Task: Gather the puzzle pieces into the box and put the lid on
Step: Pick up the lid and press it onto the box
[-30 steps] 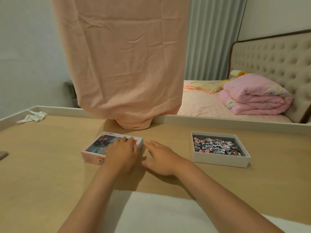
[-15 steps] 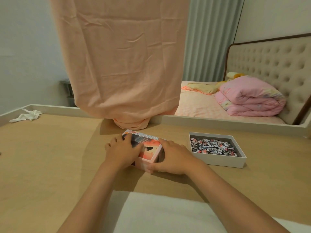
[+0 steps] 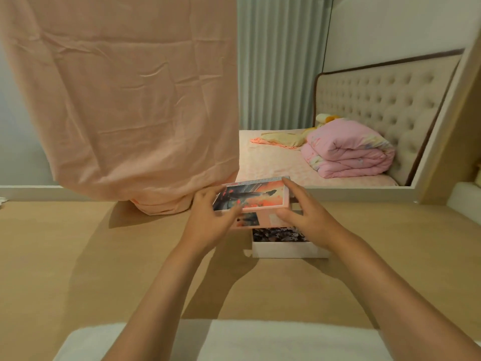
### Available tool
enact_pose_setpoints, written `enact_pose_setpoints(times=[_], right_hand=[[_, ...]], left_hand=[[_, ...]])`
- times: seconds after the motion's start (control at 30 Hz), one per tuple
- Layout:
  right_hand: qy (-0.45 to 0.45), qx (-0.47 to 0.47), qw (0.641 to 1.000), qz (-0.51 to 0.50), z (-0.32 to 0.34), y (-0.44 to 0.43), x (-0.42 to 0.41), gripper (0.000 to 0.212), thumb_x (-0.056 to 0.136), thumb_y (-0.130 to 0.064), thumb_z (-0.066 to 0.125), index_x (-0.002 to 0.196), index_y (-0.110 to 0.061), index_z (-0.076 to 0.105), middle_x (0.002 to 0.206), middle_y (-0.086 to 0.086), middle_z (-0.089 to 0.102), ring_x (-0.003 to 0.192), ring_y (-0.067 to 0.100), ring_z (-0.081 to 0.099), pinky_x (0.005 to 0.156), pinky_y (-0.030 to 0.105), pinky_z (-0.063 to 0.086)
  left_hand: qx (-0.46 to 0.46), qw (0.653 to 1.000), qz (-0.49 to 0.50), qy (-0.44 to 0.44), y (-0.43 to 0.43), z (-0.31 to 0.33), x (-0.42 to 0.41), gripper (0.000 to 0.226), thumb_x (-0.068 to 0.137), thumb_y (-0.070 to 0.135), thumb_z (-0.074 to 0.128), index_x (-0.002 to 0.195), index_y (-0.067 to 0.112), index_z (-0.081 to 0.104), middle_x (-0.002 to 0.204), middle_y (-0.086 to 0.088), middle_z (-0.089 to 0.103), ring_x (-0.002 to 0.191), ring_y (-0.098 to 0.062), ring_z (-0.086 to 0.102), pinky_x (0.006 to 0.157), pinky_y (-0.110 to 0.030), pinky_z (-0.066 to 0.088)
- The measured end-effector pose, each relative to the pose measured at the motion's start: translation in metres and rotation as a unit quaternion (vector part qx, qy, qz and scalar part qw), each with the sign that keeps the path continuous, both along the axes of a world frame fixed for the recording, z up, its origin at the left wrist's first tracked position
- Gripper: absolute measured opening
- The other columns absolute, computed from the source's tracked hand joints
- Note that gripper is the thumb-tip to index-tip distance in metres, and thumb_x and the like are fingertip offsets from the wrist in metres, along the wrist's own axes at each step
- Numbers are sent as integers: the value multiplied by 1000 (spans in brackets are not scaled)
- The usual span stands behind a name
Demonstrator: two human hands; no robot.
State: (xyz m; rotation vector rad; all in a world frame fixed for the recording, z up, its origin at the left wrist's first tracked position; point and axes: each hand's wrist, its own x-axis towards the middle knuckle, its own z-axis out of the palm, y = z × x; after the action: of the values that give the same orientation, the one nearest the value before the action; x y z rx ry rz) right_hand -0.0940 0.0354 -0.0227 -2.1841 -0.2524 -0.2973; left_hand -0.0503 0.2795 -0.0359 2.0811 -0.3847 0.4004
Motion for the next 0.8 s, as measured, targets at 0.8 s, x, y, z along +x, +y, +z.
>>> enact_pose_setpoints(times=[0.8], right_hand=[[46,167,983,-66,-55,-61,-9,56,79,-73,55,133,-63,41,145,-14,50,130,10,50,113,45,39]], left_hand=[[-22,998,-30,-53,-65,-50,-7,43,82,27,77,123,24,64,130,12,50,122,-1,48,104,-32,45]])
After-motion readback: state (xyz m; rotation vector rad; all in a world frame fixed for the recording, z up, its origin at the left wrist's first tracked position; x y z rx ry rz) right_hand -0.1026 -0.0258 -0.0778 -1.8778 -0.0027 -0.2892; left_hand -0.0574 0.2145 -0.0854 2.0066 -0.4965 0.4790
